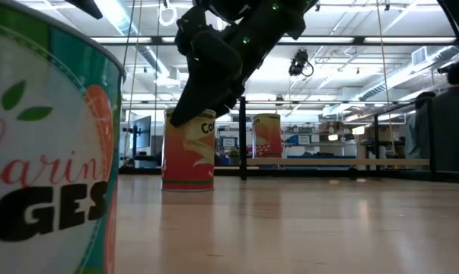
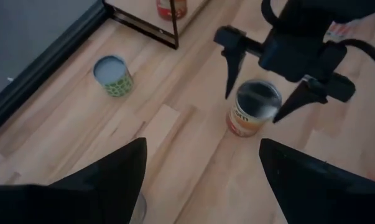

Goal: Pick and place cans onto a shelf
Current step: Put the big orange can on the shelf aligned with the other big orange can

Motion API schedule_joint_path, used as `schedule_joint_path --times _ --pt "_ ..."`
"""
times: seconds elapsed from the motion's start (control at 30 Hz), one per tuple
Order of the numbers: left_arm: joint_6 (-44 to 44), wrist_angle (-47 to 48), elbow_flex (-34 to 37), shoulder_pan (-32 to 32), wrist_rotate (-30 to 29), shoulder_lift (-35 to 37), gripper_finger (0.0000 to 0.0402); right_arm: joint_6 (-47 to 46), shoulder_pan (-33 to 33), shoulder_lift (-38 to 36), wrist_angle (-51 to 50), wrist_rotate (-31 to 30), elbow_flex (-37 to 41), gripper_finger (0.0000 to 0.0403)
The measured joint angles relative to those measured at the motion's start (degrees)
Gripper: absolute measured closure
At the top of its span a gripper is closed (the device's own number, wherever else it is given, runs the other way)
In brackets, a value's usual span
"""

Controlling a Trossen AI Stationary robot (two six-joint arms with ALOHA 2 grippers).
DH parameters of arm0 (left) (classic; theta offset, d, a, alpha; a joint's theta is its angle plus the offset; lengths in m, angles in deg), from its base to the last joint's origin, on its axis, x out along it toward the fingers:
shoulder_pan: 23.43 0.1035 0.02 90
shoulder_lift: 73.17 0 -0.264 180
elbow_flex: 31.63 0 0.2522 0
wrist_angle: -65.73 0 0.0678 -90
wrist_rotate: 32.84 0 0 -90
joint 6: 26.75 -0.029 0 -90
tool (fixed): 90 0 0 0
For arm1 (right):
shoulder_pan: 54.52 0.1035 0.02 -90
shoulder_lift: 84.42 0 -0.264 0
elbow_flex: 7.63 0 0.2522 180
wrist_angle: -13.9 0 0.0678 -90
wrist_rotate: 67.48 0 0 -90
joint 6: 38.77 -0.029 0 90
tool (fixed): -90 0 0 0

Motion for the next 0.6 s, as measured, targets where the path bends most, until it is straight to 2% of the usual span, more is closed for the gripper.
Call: schedule_joint_path --times 0.13,0.3,0.4,0.5,0.6 --pt "1.74 -0.34 0.0 0.0 -3.27 0.02 0.0083 0.4 -0.52 -0.02 -1.88 0.62 0.0 0.0026" --pt "2.61 -1.26 0.0 0.0 -6.45 0.01 0.0083 -0.12 -1.11 -0.47 -0.92 0.58 -0.03 0.0083" --pt "2.87 -1.28 0.0 0.0 -7.98 0.02 0.0083 -2.24 -1.61 -2.25 -4.48 0.58 -1.21 0.0087" --pt "3.41 -1.58 0.0 0.0 -9.21 0.0 0.0083 -2.02 -2.61 -7.67 -9.79 0.35 -4.12 0.0087" --pt "4.58 -1.66 0.0 0.0 -11.48 0.0 0.0083 -0.22 -4.77 -15.17 -16.27 -4.73 -6.83 0.0087"
